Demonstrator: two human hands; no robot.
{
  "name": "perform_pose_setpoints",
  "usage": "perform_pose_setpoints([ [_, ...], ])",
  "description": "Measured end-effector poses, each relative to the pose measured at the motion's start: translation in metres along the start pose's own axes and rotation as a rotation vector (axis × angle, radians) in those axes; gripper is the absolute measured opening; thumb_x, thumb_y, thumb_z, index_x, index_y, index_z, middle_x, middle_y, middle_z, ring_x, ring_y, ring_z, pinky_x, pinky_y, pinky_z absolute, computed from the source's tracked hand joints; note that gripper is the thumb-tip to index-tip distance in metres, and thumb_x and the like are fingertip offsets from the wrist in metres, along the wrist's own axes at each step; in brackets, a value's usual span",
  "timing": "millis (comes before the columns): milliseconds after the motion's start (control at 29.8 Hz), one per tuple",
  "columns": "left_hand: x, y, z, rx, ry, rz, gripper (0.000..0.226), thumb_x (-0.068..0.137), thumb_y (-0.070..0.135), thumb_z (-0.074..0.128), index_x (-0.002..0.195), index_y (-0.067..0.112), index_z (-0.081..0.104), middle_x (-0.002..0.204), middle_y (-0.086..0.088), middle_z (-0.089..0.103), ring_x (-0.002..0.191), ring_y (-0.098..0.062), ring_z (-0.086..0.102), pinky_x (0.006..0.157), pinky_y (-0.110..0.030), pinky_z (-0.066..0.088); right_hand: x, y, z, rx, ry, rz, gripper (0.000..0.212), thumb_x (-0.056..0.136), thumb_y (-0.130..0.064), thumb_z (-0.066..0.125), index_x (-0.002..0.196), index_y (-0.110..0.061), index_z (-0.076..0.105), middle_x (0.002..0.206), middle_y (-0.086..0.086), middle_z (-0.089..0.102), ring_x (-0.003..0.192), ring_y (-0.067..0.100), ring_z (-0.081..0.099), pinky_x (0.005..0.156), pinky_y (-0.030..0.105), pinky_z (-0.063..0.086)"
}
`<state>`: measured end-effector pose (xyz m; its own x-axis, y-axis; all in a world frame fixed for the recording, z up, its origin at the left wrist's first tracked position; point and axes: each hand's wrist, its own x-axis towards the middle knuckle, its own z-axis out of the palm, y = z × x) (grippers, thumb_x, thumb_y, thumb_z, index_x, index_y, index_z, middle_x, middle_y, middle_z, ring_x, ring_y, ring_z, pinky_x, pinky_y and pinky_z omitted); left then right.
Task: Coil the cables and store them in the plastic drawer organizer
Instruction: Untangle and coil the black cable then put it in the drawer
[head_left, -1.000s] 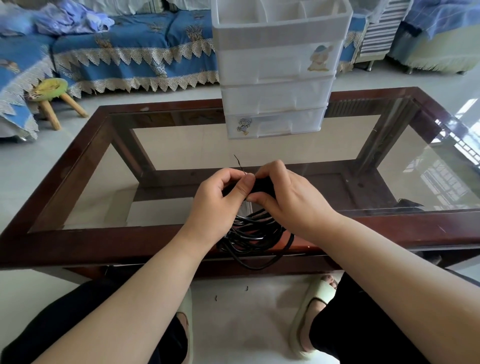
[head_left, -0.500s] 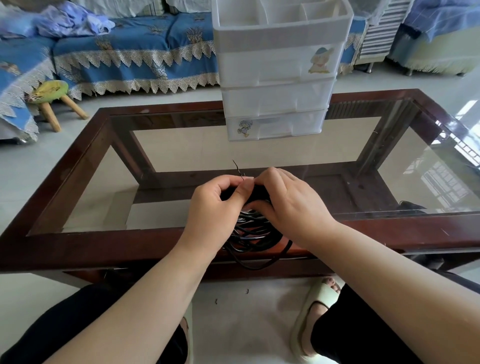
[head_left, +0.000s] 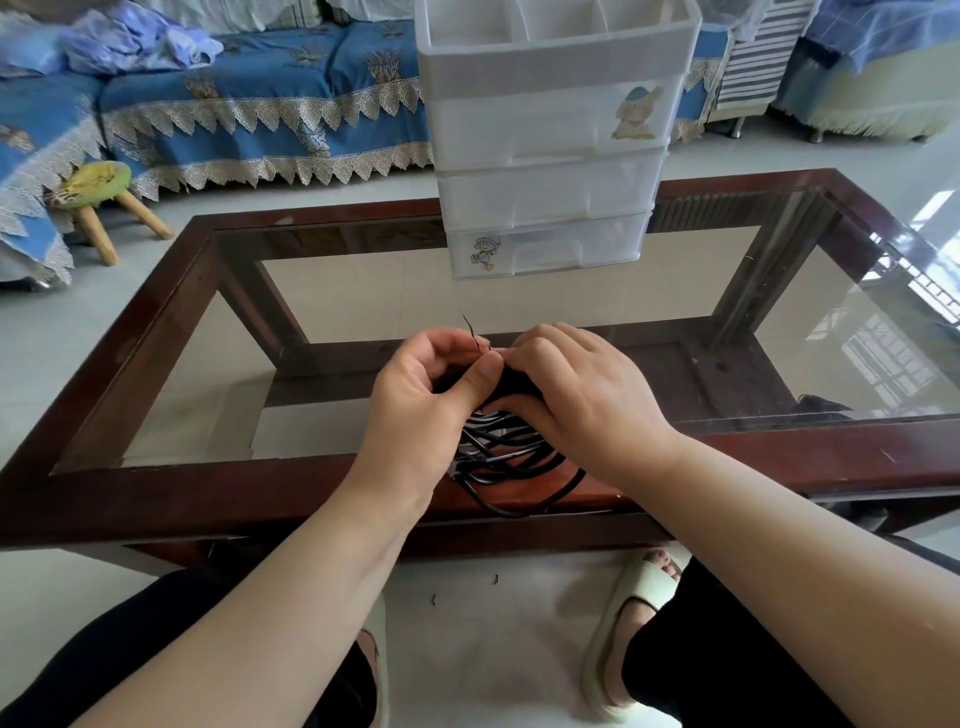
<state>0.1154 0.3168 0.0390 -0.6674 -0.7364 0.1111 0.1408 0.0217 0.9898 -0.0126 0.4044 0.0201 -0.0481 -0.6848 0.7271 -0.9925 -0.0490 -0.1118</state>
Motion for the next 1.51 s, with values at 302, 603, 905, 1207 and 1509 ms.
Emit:
perform_pose_setpoints([
  [302, 0.013, -0.002, -0.007, 0.246, -0.059, 0.121, 0.027, 0.083, 0.022, 0.068, 0.097, 0.023, 0.045, 0.084, 0.003, 0.072, 0.092, -0.017, 0.068, 0.093, -0.043, 0.051, -0.001, -0.012, 0.005, 0.081, 0.047, 0.225, 0.039, 0.081, -0.041, 0.064, 0.096, -0.01, 0.046, 0.081, 0.007, 0.066, 0.072, 0.026, 0.063, 0.058, 0.03, 0.047],
  [603, 0.032, 0.01, -0.028, 0.244, -0.149, 0.204, 0.023, 0.084, 0.028, 0.062, 0.097, 0.023, 0.044, 0.074, 0.012, 0.067, 0.079, -0.009, 0.066, 0.075, -0.026, 0.05, 0.026, -0.033, 0.005, 0.177, 0.04, 0.367, 0.051, 0.076, -0.039, 0.075, 0.104, -0.004, 0.051, 0.082, 0.006, 0.067, 0.071, 0.025, 0.066, 0.053, 0.03, 0.048],
  [905, 0.039, 0.013, -0.048, 0.253, -0.104, 0.234, 0.026, 0.083, 0.039, 0.064, 0.098, 0.024, 0.048, 0.08, 0.007, 0.066, 0.08, -0.01, 0.064, 0.074, -0.028, 0.048, 0.045, -0.033, 0.018, 0.116, 0.081, 0.186, 0.035, 0.081, -0.038, 0.065, 0.08, -0.009, 0.047, 0.067, 0.003, 0.057, 0.058, 0.024, 0.052, 0.044, 0.032, 0.04],
  [1207, 0.037, 0.009, -0.064, 0.517, -0.233, 0.275, 0.026, 0.088, 0.019, 0.066, 0.099, 0.015, 0.042, 0.08, 0.008, 0.059, 0.084, -0.017, 0.063, 0.085, -0.033, 0.05, 0.048, -0.019, 0.0, 0.597, -0.371, 0.61, 0.044, 0.085, -0.059, 0.039, 0.102, -0.019, 0.049, 0.088, -0.003, 0.066, 0.08, 0.011, 0.062, 0.07, 0.03, 0.049],
  [1509, 0.022, -0.006, -0.055, 0.68, -0.337, 0.236, 0.034, 0.08, 0.038, 0.07, 0.094, 0.033, 0.039, 0.086, 0.003, 0.06, 0.09, -0.018, 0.058, 0.084, -0.042, 0.048, 0.048, 0.005, 0.008, 0.713, -0.731, 0.479, 0.014, 0.088, -0.037, 0.062, 0.091, -0.025, 0.054, 0.068, -0.004, 0.051, 0.059, 0.001, 0.044, 0.057, 0.014, 0.038],
])
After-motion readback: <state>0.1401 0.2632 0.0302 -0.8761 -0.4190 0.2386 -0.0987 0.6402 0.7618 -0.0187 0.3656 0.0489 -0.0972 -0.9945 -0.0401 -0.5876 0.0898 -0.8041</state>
